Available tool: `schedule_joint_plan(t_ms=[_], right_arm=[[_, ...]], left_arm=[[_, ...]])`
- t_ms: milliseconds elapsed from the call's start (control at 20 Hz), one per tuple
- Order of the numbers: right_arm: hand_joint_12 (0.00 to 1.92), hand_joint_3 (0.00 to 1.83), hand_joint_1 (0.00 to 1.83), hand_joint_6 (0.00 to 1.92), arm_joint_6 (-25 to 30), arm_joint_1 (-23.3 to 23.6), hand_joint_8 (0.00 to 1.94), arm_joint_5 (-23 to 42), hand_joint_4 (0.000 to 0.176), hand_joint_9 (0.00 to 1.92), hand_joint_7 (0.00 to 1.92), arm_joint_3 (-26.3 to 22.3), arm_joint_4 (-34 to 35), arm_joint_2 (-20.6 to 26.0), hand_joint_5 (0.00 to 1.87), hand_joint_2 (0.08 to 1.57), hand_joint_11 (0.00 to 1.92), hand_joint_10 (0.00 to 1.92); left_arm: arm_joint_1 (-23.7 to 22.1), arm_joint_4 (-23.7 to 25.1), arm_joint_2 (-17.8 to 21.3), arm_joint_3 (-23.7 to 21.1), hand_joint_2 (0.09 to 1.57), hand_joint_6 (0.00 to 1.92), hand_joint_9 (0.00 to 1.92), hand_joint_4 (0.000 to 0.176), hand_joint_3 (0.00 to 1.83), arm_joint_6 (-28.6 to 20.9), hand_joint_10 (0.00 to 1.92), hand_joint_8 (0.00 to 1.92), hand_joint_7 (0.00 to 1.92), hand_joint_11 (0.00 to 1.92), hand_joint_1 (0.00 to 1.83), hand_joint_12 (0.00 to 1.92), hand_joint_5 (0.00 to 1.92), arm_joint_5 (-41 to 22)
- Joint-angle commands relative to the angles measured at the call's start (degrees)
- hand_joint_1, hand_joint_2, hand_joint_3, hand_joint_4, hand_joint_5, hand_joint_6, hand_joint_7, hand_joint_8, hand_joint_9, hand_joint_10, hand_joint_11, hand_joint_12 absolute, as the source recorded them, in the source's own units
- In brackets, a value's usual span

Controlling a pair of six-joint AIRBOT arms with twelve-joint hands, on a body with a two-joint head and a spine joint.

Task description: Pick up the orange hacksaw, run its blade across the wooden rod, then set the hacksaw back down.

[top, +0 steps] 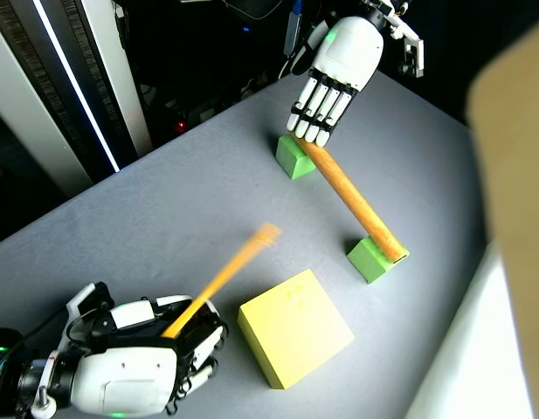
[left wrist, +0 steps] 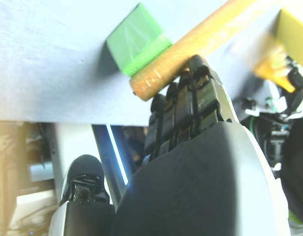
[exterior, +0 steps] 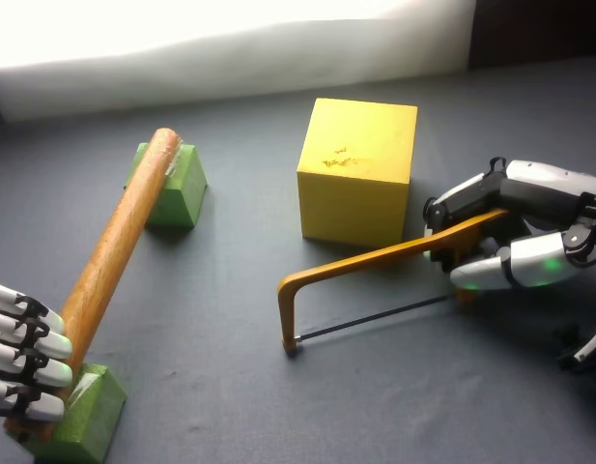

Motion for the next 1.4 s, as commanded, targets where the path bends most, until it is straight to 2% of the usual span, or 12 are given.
schedule_joint_plan(t_ms=[0,200,300,600,750,850,1000,1050,1200,1250,1300,1350], right_arm=[[1.46,0.0,1.28,0.86,0.0,0.5,1.01,5.0,0.0,1.1,1.1,-0.1,2.2,0.3,0.94,1.1,0.98,1.08],[1.44,0.0,1.28,0.75,-0.8,0.5,1.06,5.9,0.0,1.14,1.09,-0.2,2.2,0.2,1.0,1.09,1.01,1.08],[1.43,0.0,1.28,0.81,-1.3,0.6,1.02,6.6,0.0,1.14,1.1,-0.2,2.3,0.3,0.97,1.09,1.0,1.05],[1.43,0.0,1.28,0.77,-5.1,2.7,1.07,13.8,0.0,1.1,1.08,-1.2,2.4,2.6,0.99,1.1,0.97,1.05],[1.42,0.0,1.27,0.83,-11.3,3.8,1.06,15.0,0.0,1.14,1.08,-5.7,7.3,5.0,0.95,1.1,0.99,1.02],[1.4,0.0,1.27,0.83,-17.5,4.6,1.06,14.6,0.0,1.15,1.08,-10.2,13.2,6.9,0.95,1.1,0.99,1.01],[1.39,0.0,1.28,0.8,-19.4,6.8,1.01,13.5,0.0,1.13,1.11,-13.2,13.2,9.3,0.98,1.09,0.98,1.0],[1.4,0.0,1.28,0.82,-19.6,7.3,1.02,13.3,0.0,1.13,1.1,-13.9,13.3,9.9,0.96,1.1,0.98,1.0],[1.4,0.0,1.27,0.84,-21.5,8.7,1.04,13.4,0.0,1.14,1.09,-15.7,13.4,11.9,0.95,1.1,0.99,1.0],[1.42,0.0,1.27,0.83,-21.8,8.9,1.07,13.1,0.0,1.12,1.08,-15.9,13.5,12.0,0.95,1.1,0.97,1.01],[1.45,0.0,1.27,0.86,-21.9,9.3,1.1,12.4,0.0,1.1,1.06,-16.0,13.5,12.1,0.93,1.11,0.95,1.03],[1.46,0.0,1.27,0.93,-22.6,9.5,1.1,12.4,0.0,1.08,1.05,-16.1,13.9,12.1,0.9,1.12,0.95,1.05]], left_arm=[[-0.4,-2.3,0.1,-0.1,1.25,0.0,0.08,0.0,0.0,0.1,0.01,0.01,0.08,0.0,0.05,0.22,0.07,-0.5],[-0.4,-2.7,0.1,-0.1,1.24,0.0,0.08,0.0,0.0,0.1,0.0,0.0,0.08,0.0,0.07,0.22,0.07,-0.1],[-0.4,-2.8,0.1,-0.1,1.25,0.0,0.07,0.0,0.0,0.1,0.0,0.0,0.07,0.0,0.07,0.19,0.06,0.1],[-0.5,-3.0,0.1,-0.3,1.25,0.0,0.06,0.0,0.0,0.1,0.0,0.0,0.06,0.0,0.04,0.15,0.05,0.2],[-0.5,-4.1,0.1,-0.4,1.24,0.0,0.09,0.0,0.0,0.1,0.0,0.0,0.09,0.0,0.06,0.27,0.09,1.3],[-0.4,-4.2,0.1,-0.3,1.26,0.0,0.04,0.0,0.0,0.1,0.0,0.0,0.05,0.0,0.07,0.09,0.05,1.3],[-0.5,-4.2,0.1,-0.2,1.24,0.0,0.09,0.0,0.01,0.1,0.0,0.0,0.11,0.0,0.05,0.29,0.09,1.3],[-0.5,-4.2,0.1,-0.2,1.25,0.0,0.03,0.0,0.01,0.1,0.0,0.0,0.05,0.0,0.03,0.12,0.05,1.2],[-0.4,-4.2,0.1,-0.2,1.26,0.0,0.02,0.0,0.0,0.1,0.0,0.0,0.04,0.0,0.05,0.05,0.04,1.1],[-0.4,-4.2,0.1,-0.2,1.26,0.01,0.04,0.0,0.0,0.1,0.01,0.01,0.06,0.03,0.05,0.05,0.06,1.1],[-0.4,-4.2,0.1,-0.2,1.24,0.01,0.08,0.0,0.0,0.1,0.0,0.01,0.09,0.0,0.06,0.23,0.09,1.1],[-0.4,-4.2,0.1,-0.2,1.25,0.0,0.06,0.0,0.0,0.1,0.0,0.0,0.07,0.0,0.03,0.21,0.07,1.1]])
